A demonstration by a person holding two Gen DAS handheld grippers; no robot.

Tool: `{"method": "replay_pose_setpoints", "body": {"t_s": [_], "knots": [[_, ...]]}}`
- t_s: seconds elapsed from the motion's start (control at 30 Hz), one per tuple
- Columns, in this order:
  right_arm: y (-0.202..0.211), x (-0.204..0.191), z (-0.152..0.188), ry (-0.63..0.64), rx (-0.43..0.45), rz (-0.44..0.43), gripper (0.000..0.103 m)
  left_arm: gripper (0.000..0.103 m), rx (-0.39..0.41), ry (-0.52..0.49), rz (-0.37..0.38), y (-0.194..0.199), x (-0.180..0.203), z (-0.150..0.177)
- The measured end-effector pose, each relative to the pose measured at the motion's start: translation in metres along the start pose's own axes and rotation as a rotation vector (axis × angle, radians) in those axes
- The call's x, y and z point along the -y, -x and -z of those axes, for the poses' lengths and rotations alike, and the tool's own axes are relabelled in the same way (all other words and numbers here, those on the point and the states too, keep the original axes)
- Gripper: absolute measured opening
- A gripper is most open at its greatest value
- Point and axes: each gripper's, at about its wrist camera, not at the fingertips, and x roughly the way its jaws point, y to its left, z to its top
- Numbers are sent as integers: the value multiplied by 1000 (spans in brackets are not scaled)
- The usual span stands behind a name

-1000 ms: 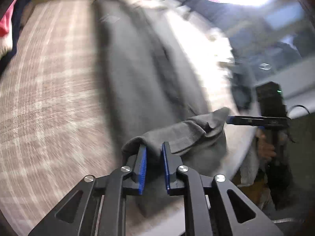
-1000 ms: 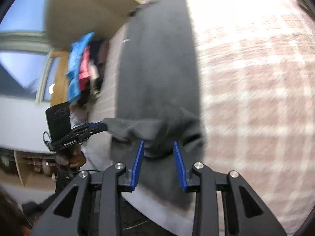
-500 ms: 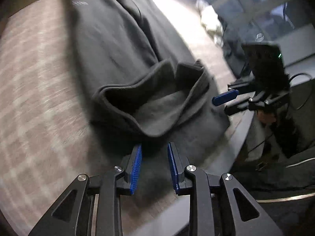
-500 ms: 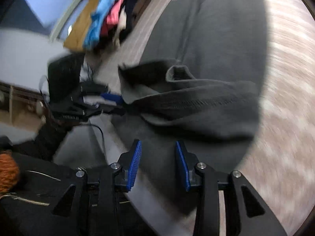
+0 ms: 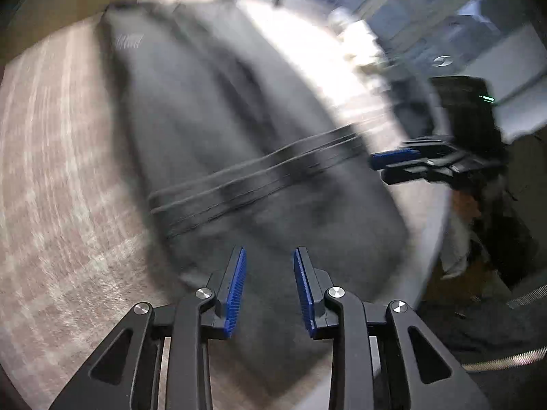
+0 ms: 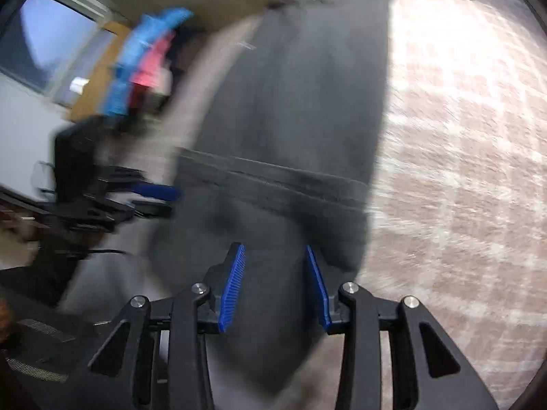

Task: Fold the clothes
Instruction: 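Lay the dark grey garment flat on the bed and open both grippers, then grasp the garment end with both grippers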

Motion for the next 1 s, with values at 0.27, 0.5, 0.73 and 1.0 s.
{"method": "replay_pose_setpoints", "body": {"t_s": [0.27, 0.5, 0.73, 1.0], "knots": [[68, 0, -2, -62, 82, -22, 47, 27, 126, -34, -13, 76, 5, -6], [79, -5, 21, 13, 47, 128, 48, 31, 31, -112, -113, 80, 6, 16], [128, -38, 3, 121, 129, 158, 21, 30, 144, -88, -73, 141, 4, -4], [185, -50, -60, 212, 277, 319, 27, 31, 236, -145, -216, 175, 3, -64]]}}
